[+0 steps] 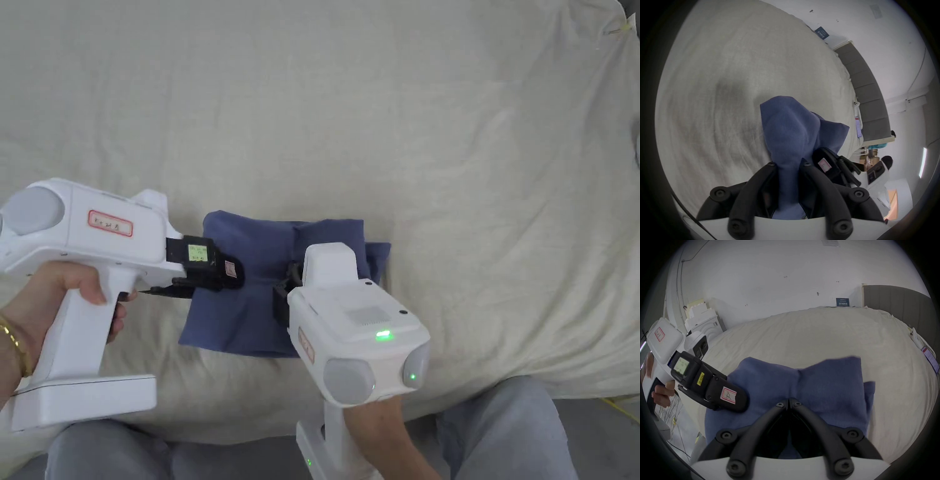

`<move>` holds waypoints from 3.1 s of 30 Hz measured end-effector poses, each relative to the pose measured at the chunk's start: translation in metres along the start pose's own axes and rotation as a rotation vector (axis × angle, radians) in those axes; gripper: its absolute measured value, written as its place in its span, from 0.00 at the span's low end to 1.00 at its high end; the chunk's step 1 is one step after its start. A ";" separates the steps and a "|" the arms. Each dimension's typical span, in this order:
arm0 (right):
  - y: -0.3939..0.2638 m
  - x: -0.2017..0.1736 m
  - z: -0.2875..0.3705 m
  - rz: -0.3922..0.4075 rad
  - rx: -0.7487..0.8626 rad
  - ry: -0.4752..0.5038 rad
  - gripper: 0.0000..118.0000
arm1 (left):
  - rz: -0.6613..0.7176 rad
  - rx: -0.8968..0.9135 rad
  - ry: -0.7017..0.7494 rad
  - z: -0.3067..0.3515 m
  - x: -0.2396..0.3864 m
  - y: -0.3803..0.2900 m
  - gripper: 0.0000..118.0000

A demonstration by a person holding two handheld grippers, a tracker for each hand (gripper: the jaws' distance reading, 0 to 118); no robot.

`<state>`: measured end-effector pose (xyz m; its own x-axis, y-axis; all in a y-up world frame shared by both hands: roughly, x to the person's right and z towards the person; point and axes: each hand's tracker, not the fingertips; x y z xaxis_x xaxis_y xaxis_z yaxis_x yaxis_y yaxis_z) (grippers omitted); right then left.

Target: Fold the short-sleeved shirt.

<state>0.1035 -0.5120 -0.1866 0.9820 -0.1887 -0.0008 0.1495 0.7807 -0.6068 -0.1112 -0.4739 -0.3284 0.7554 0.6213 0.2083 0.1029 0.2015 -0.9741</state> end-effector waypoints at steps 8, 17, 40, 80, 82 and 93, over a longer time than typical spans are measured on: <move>0.063 0.022 0.079 0.003 0.196 0.040 0.00 | -0.060 0.039 0.089 0.046 0.026 0.006 0.13; 0.128 0.060 0.138 0.004 0.343 0.001 0.00 | 0.103 0.183 0.408 0.156 -0.051 0.023 0.13; 0.153 0.071 0.071 -0.073 0.230 -0.197 0.00 | 0.129 0.208 1.310 0.239 -0.245 0.064 0.40; 0.141 0.101 0.197 0.108 0.489 -0.235 0.00 | -0.486 1.193 0.635 0.117 0.133 -0.071 0.06; 0.135 0.101 0.197 0.112 0.491 -0.243 0.00 | -0.490 1.201 0.640 0.110 0.128 -0.075 0.02; 0.107 0.110 0.184 0.064 0.458 -0.229 0.00 | -0.441 1.153 0.614 0.093 0.110 -0.097 0.00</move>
<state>0.2487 -0.3392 -0.1051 0.9832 -0.0370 0.1790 0.0733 0.9768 -0.2011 -0.0980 -0.3548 -0.2025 0.9933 -0.0269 0.1121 0.0438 0.9875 -0.1516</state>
